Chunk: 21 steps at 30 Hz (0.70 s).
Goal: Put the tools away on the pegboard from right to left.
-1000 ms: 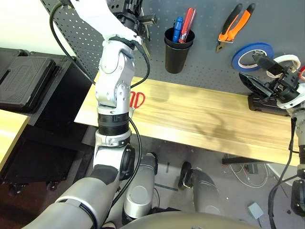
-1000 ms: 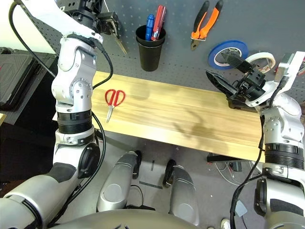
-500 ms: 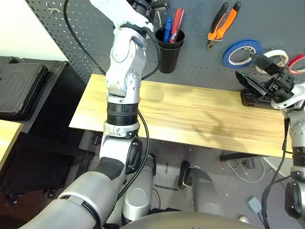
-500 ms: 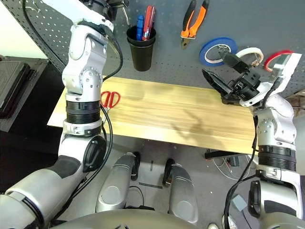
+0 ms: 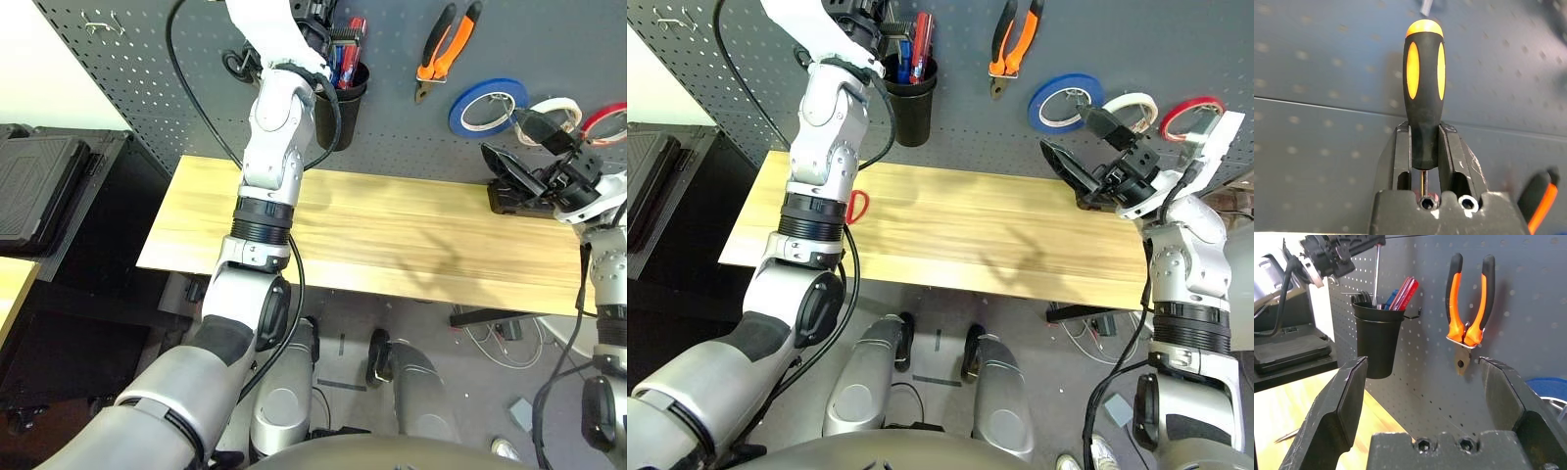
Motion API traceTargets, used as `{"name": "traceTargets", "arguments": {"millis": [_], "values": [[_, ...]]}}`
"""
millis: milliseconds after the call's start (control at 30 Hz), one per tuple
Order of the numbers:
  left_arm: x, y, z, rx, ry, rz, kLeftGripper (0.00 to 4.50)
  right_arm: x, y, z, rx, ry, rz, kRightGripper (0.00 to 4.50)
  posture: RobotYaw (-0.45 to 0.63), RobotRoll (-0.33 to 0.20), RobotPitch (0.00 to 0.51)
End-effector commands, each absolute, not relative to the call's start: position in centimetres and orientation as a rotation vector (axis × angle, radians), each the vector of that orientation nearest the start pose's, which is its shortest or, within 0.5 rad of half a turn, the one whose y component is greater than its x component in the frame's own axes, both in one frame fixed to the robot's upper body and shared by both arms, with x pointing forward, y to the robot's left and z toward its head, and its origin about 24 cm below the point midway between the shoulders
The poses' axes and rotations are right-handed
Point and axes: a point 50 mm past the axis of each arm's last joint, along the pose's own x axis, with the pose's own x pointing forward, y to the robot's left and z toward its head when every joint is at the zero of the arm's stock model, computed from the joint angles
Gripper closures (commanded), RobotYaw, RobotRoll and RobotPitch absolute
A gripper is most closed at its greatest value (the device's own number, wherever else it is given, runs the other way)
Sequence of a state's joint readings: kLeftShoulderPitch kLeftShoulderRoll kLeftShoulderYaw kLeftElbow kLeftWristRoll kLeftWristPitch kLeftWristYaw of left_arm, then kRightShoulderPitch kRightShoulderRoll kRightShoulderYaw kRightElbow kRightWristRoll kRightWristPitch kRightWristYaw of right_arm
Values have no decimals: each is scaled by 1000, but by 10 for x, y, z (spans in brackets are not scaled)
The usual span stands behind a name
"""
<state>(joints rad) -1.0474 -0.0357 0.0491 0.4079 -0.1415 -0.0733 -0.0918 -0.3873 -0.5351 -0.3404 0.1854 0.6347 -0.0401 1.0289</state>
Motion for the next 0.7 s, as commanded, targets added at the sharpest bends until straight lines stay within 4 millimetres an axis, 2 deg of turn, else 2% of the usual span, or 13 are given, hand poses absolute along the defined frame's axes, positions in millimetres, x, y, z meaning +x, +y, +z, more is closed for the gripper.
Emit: {"name": "traceTargets", "arguments": {"millis": [33,233,500,700], "values": [[364,50,272,-75,-641,-399,2497,284,-261,180,-59,-495,754,0,136,0,171],[362,52,274,-80,-646,-391,108,286,-259,178,-58,-493,762,0,150,0,171],[350,68,295,-70,-707,-353,45,289,-252,172,-50,-474,797,0,179,0,178],[330,97,308,-25,-738,-283,45,287,-241,158,-26,-434,858,0,209,0,184]]}}
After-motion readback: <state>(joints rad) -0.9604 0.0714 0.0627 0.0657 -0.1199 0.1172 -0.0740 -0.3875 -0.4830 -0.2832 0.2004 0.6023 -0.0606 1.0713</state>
